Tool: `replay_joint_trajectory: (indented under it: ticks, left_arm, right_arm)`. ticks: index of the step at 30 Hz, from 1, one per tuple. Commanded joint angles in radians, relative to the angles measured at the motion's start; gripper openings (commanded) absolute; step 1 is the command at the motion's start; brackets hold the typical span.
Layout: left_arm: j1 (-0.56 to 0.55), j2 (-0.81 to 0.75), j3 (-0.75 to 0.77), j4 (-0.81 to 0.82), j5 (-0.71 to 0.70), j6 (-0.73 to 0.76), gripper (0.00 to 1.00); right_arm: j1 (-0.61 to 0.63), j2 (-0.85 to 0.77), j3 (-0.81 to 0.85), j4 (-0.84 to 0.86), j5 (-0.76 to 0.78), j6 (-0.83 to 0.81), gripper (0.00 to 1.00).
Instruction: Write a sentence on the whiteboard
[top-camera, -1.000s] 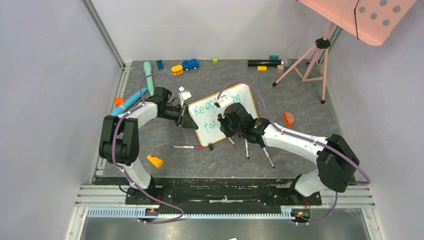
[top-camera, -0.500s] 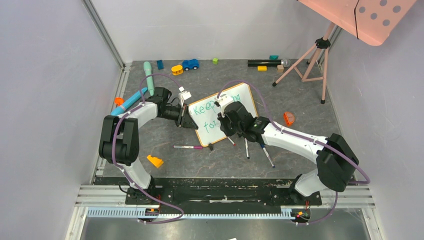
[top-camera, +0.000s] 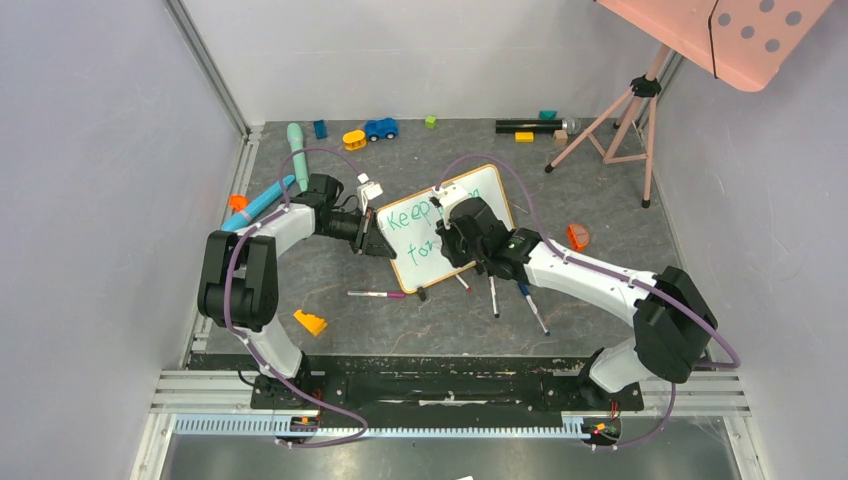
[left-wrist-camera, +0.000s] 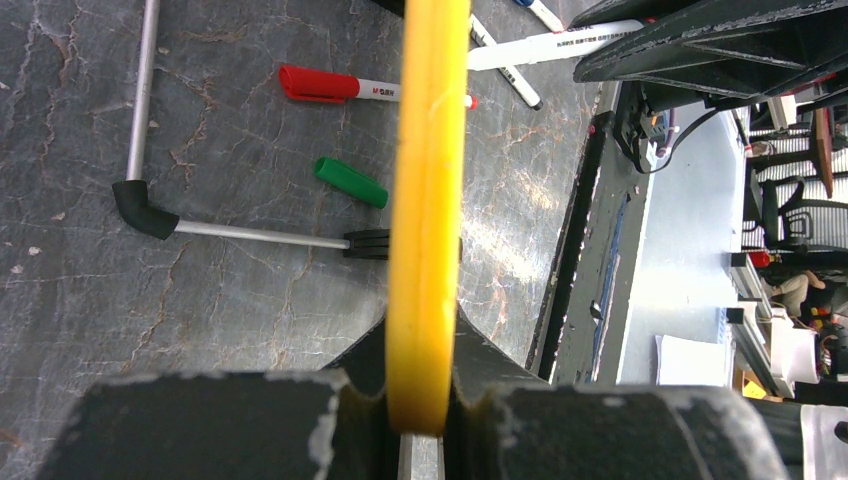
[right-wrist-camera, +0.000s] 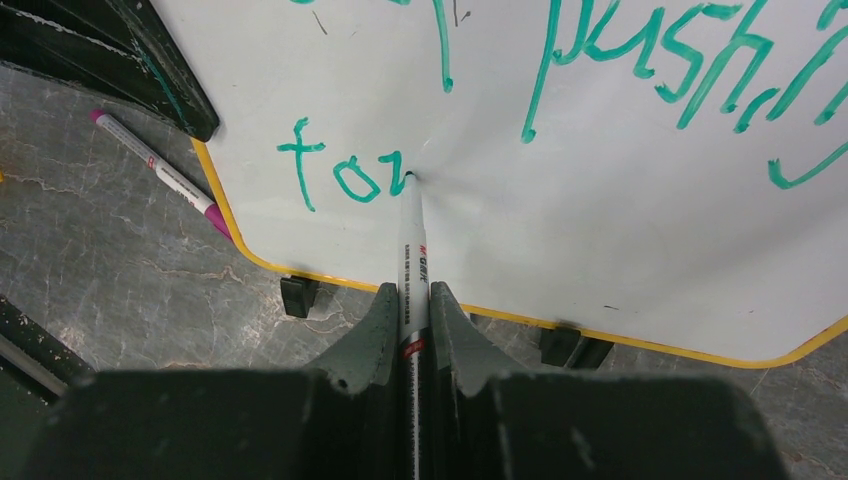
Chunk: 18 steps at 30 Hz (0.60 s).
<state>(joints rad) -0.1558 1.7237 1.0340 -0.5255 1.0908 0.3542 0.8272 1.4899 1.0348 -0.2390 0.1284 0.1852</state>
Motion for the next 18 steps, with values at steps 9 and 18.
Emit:
replay_joint_trajectory:
  ticks: [9,18]
  left_arm:
    - [-0.054,0.013,-0.048,-0.087,-0.120,0.071,0.02]
    - [-0.054,0.018,-0.043,-0.095,-0.118,0.077,0.02]
  right_arm:
    - [-0.036,0.012,0.036,0.033,0.080,-0.005,0.00]
    - [-0.036,-0.045,0.017,0.050,0.025,-0.005,0.00]
